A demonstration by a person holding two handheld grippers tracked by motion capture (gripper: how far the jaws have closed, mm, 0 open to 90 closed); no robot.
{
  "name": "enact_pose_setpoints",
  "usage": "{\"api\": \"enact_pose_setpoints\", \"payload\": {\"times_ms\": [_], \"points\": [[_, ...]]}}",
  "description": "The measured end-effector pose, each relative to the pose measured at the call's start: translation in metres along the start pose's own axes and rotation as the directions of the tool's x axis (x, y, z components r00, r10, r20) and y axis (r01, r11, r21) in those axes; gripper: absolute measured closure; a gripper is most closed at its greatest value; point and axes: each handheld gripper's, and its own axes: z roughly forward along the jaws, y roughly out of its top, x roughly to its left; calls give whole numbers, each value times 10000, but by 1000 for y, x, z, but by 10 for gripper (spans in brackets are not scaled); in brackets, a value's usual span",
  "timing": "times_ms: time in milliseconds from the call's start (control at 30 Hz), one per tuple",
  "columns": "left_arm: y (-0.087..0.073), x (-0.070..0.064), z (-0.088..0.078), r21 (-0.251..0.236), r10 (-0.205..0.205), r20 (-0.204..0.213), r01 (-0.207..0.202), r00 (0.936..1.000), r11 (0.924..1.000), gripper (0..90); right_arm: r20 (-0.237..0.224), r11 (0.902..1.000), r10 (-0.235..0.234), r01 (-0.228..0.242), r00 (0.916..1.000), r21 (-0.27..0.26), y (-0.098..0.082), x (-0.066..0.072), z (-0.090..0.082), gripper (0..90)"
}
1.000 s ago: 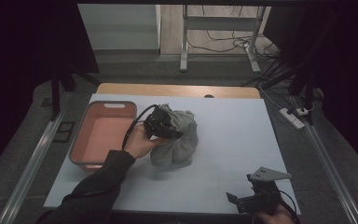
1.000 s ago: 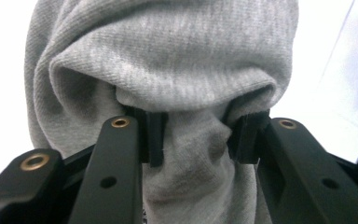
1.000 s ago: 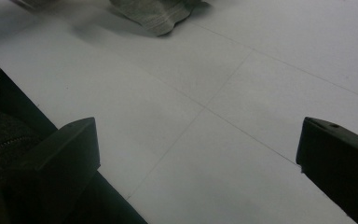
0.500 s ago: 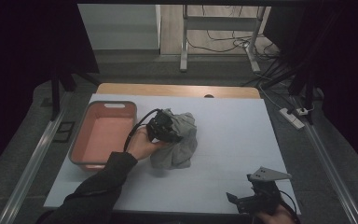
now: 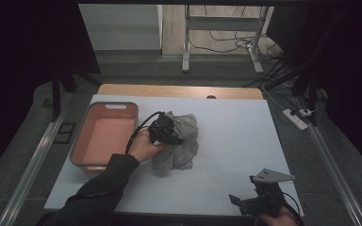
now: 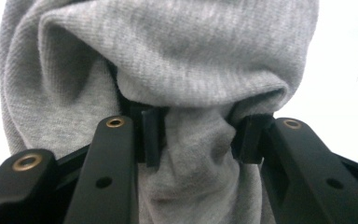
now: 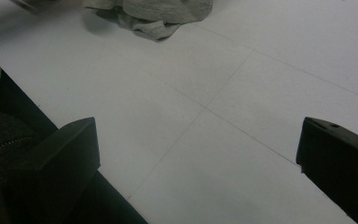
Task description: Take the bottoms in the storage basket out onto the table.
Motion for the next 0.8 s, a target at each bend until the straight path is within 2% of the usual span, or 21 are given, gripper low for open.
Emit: {"api": "enact_pose_setpoints", "payload": {"times_ms": [200,367,800], "points": [[-4,3,5,134,109,9,-109,9999,9999,567,-4,10000,6,-6,10000,4,0,0,0,0],[-7,2,13,327,499,-267,-490,9984,9983,541,3,10000,-9,9,10000,25,0,0,0,0],[-9,2,19,524,425,-393,-404,9983,9978,491,17,10000,24,-24,10000,39,0,0,0,0]]}}
